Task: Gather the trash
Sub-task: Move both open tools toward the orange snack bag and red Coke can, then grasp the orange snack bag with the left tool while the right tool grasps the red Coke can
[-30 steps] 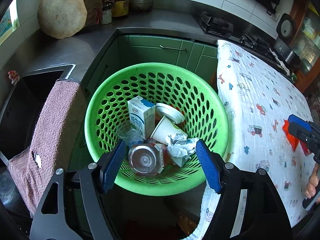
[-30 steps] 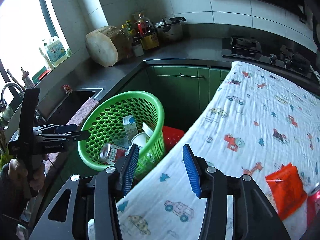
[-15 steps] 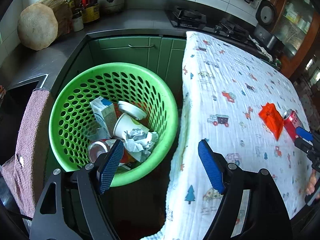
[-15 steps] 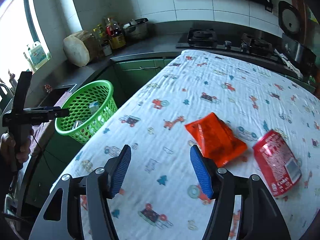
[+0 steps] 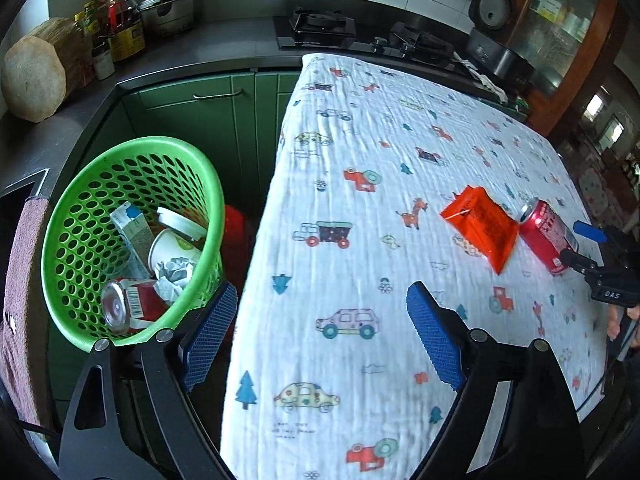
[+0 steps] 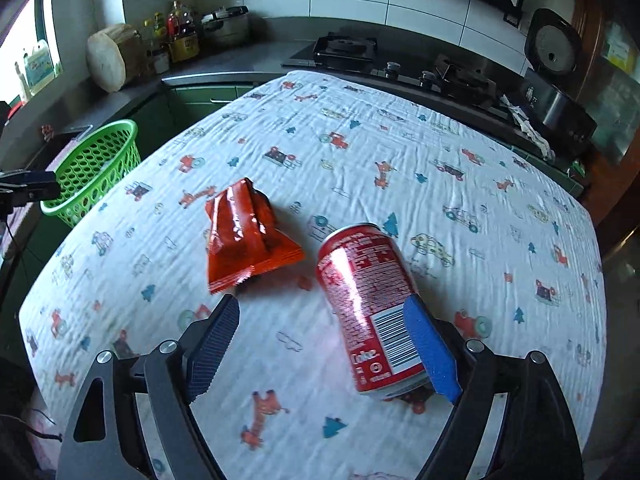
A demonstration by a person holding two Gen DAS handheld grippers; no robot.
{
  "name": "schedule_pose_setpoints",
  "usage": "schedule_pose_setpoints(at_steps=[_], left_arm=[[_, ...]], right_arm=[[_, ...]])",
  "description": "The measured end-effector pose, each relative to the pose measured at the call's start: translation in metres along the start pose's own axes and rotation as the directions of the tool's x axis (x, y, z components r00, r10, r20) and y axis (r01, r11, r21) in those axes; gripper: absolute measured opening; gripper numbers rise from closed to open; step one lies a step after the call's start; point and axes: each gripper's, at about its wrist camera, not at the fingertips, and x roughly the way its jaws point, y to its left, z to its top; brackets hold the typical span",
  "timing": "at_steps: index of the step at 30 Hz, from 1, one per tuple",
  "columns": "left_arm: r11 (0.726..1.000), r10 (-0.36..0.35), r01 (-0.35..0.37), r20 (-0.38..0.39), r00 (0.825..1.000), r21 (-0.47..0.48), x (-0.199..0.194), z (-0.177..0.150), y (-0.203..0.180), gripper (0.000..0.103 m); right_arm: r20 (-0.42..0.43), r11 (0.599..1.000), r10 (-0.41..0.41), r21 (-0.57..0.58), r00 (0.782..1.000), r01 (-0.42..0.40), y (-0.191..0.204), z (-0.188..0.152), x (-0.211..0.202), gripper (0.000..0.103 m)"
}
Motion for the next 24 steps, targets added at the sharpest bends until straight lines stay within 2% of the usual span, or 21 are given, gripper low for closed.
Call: schedule_pose_setpoints(at_steps=[4,14,16,18,24], left_arm=[[1.0,-0.013,0.012,-0.009,1.0,-0.021,0.005,0.0,-0.011,0.087],[0.998,-0.045,0.042,-0.046,0.998,-0.055,0.019,0.006,-0.04,0.087],[0.997,-0.053,0.05,-0.051,0.997,-0.053,0.022,0.009,-0.05,0.087],[0.997,-0.06,0.057,-0.061,0.996,-0.05,0.026,0.011,-0.059,0.087],[0.993,-0.101,0.094,-0.098,0.99,-0.073,0.046,0.019,-0.088,0.087]], right_arm=[[-0.047,0.998,-0.027,-0.052,0.999,0.025,-0.011,0.002,0.02,0.081],[-0.124,0.992,-0.04,-0.123,0.992,0.025,-0.02,0.008,0.057,0.081],[-0.128,0.993,-0.029,-0.122,0.991,0.013,-0.022,0.008,0.059,0.075],[-0.134,0.993,-0.022,-0.114,0.991,0.007,-0.023,0.007,0.059,0.063],[-0.125,0.997,0.008,-0.07,0.992,-0.017,-0.024,-0.003,0.046,0.063]])
